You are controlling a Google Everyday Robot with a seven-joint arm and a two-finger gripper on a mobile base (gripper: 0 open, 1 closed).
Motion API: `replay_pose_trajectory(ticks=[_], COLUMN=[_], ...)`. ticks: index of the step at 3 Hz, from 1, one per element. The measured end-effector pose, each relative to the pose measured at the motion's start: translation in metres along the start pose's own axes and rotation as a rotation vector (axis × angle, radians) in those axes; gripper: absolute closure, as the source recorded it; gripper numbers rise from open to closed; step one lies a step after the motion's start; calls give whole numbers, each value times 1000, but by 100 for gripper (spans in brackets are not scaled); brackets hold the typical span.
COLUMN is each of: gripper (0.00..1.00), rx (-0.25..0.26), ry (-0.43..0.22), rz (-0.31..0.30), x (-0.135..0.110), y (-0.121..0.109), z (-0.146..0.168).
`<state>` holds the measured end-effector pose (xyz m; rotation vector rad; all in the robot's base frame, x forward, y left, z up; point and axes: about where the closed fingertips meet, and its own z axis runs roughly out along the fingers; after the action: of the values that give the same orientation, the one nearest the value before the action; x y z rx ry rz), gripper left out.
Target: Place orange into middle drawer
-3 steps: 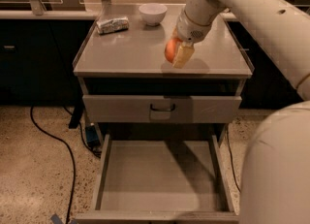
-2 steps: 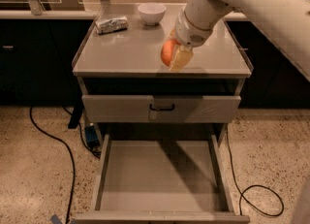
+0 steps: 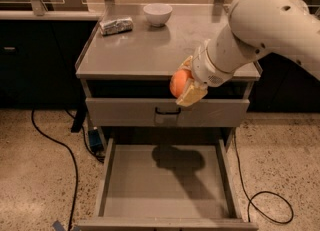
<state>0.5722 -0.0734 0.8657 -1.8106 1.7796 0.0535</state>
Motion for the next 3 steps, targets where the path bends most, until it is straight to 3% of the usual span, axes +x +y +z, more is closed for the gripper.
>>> replay_pose_trajectory(ticks=[1,2,3], gripper=[100,100,100], rx=[0,-22,-58], ry=[0,-58,-167], rz=[0,6,27], x=[0,2,15], y=[0,10,31], z=[0,15,50])
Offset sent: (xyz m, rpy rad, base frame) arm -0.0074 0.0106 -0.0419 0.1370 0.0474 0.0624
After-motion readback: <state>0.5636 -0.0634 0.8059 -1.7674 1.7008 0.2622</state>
